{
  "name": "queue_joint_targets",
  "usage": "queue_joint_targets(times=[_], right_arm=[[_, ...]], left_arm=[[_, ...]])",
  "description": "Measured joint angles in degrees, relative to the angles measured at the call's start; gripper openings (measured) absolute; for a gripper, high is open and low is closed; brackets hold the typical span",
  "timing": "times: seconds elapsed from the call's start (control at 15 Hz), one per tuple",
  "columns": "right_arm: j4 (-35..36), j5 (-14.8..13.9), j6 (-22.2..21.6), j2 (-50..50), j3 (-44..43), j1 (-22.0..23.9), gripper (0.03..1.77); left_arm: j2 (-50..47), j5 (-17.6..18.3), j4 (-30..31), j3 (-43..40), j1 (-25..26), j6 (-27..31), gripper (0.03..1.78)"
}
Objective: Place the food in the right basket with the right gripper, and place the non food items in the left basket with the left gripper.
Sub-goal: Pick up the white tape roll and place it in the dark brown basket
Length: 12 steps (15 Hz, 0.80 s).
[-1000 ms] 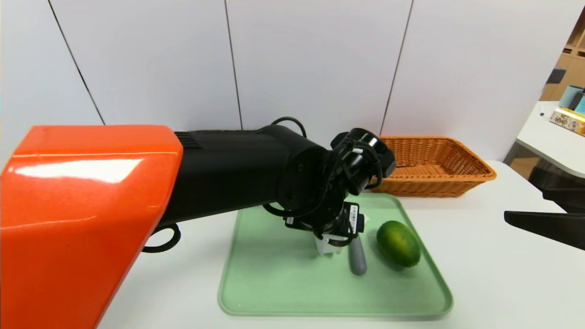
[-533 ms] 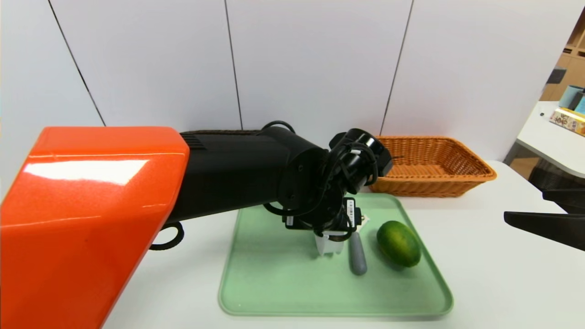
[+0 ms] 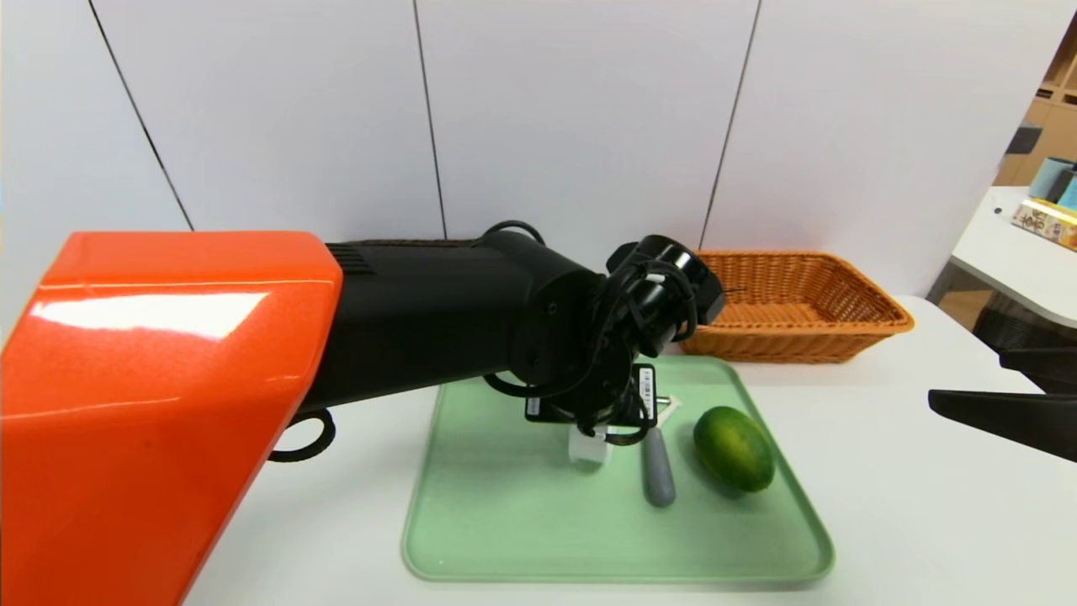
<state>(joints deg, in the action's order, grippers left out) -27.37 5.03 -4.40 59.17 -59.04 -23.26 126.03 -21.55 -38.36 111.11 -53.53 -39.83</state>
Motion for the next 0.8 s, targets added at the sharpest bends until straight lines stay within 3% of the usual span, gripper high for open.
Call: queue_joint_targets(times=[0.07,0.8], right_arm=[[0.02,0.02,0.00,-0.02,0.00,0.00,1.70],[0.24,0.09,-0.09,-0.05,0.06,0.00,1.70]], left_arm=[[-0.17,0.00,-0.17,-0.02,0.01,0.04,0.56],[-8.36,-1.71,-2.54,-0.06,0.01,3.45,0.56]])
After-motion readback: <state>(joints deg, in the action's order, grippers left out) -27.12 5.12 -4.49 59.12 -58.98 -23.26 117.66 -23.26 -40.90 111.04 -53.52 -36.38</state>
